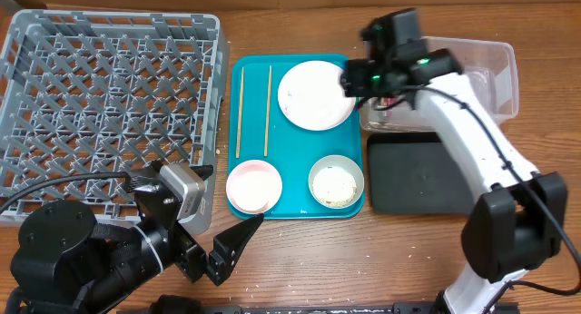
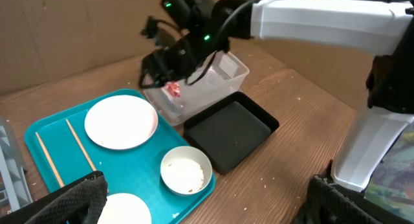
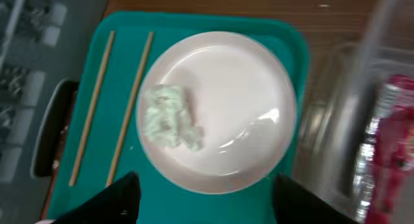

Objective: Sort waste into correct bins and load items into the dishwasher
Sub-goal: 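Drop the red wrapper into the clear plastic bin, then grasp the white tissue on the plate with the right gripper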

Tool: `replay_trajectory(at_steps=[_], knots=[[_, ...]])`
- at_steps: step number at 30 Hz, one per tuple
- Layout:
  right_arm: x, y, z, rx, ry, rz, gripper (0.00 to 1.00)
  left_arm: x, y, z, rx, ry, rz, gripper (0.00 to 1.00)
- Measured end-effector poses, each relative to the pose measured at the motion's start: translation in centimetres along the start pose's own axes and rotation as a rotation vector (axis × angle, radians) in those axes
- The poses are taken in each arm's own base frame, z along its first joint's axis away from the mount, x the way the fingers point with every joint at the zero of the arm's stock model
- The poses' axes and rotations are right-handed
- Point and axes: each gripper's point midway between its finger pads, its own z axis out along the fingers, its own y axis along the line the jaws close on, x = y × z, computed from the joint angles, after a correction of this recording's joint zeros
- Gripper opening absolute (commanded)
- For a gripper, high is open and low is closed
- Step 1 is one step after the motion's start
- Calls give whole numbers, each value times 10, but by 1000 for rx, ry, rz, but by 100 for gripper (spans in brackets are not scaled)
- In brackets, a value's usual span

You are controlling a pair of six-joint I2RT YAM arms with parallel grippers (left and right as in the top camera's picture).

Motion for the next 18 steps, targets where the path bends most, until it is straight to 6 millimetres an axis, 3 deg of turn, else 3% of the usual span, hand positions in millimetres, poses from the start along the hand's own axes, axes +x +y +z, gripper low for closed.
replay_trajectory(at_steps=[1, 2, 3, 4, 7, 10, 12, 13, 15, 18], knots=[[-3, 22, 4, -23, -28, -49, 65, 0, 0, 0, 0, 0, 0, 100], [-4, 31, 7, -36, -39, -70, 65, 0, 0, 0, 0, 0, 0, 100], [-13, 47, 16, -59, -82, -109, 77, 0, 0, 0, 0, 0, 0, 100], [-13, 56, 25, -71, -90, -131, 78, 0, 0, 0, 0, 0, 0, 100], [-3, 68, 77, -87, -78, -172, 78, 0, 0, 0, 0, 0, 0, 100], [26, 54, 133, -63, 4, -166, 59, 0, 1, 0, -3, 1, 0, 100], [45, 42, 152, -38, 61, -164, 35, 0, 1, 0, -3, 1, 0, 100], [47, 41, 153, -35, 68, -151, 21, 0, 1, 0, -3, 1, 0, 100], [52, 40, 152, -32, 90, -149, 7, 0, 1, 0, -3, 1, 0, 100], [56, 40, 148, -34, 113, -140, 4, 0, 1, 0, -3, 1, 0, 100]])
